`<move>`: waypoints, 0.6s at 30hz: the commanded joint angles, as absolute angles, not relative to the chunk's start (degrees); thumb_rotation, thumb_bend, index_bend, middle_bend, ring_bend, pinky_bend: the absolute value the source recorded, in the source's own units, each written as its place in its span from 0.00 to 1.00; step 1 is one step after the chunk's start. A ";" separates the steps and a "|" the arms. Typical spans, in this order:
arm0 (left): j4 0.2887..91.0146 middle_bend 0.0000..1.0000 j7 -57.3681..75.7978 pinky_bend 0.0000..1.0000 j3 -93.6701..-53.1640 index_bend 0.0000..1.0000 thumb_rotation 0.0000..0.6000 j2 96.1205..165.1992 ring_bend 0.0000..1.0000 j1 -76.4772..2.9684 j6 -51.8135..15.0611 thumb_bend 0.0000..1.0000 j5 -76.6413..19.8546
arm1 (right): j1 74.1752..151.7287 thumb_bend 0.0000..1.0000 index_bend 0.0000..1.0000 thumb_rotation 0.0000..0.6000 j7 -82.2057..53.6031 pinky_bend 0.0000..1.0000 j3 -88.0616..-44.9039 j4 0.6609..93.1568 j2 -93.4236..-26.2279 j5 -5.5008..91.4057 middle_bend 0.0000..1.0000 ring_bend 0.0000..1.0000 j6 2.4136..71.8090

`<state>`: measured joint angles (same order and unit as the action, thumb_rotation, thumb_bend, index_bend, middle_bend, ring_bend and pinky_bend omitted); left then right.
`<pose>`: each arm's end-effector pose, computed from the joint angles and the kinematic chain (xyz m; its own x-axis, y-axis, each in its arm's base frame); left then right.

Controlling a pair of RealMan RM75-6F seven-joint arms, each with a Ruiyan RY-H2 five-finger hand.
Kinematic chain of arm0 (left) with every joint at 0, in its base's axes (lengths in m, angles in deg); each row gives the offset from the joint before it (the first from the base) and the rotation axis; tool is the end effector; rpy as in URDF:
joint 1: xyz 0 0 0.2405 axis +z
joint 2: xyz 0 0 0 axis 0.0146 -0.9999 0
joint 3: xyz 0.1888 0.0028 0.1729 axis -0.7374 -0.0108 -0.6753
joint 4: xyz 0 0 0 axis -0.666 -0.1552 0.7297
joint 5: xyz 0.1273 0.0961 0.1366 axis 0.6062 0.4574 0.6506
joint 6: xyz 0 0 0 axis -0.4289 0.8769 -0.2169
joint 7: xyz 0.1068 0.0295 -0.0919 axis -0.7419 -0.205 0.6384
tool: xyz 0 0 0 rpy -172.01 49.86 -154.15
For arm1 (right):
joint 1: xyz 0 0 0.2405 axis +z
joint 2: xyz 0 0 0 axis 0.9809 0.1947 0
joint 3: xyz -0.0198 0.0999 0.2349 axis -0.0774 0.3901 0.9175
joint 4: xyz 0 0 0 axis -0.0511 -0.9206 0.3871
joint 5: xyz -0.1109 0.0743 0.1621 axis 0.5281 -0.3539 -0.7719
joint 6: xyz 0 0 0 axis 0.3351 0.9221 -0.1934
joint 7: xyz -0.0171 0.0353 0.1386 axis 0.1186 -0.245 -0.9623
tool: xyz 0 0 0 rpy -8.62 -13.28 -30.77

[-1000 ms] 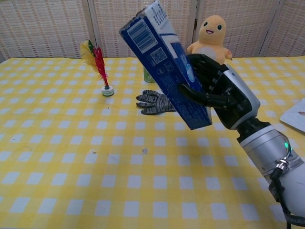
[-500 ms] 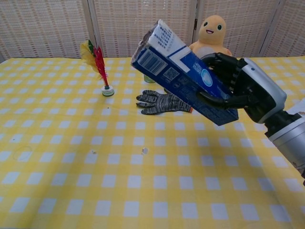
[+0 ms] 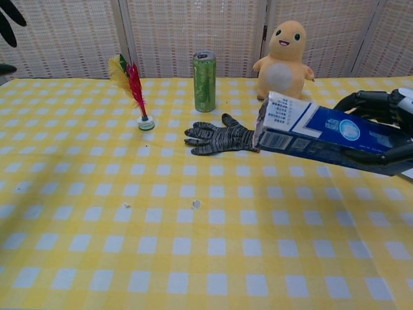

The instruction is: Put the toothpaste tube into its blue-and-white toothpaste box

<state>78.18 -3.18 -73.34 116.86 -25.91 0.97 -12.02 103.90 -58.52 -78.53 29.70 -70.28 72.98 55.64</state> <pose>-0.1850 0.2752 0.1299 0.2674 -0.1136 0.9569 0.9283 -0.2357 -0.2874 -0.2684 -0.2766 0.0163 -0.1894 -0.2609 0.9466 -0.8964 -0.3474 -0.2752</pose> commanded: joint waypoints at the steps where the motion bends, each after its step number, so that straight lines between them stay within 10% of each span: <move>1: 73.50 0.35 -5.04 0.08 -75.32 0.30 1.00 117.07 0.20 -23.61 2.12 0.23 -10.48 | 102.24 0.30 0.41 1.00 -53.07 0.31 -80.16 31.67 -68.11 72.80 0.35 0.39 53.90; 18: 58.54 0.30 5.74 0.04 -75.89 0.26 1.00 120.02 0.15 -18.45 2.27 0.22 -11.17 | 102.24 0.30 0.41 1.00 -47.82 0.31 -80.59 26.74 -72.28 72.24 0.34 0.39 46.74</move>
<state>58.66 5.60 -75.95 119.97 -18.52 2.40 -11.21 102.07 -47.66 -80.80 27.59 -71.49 72.29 47.16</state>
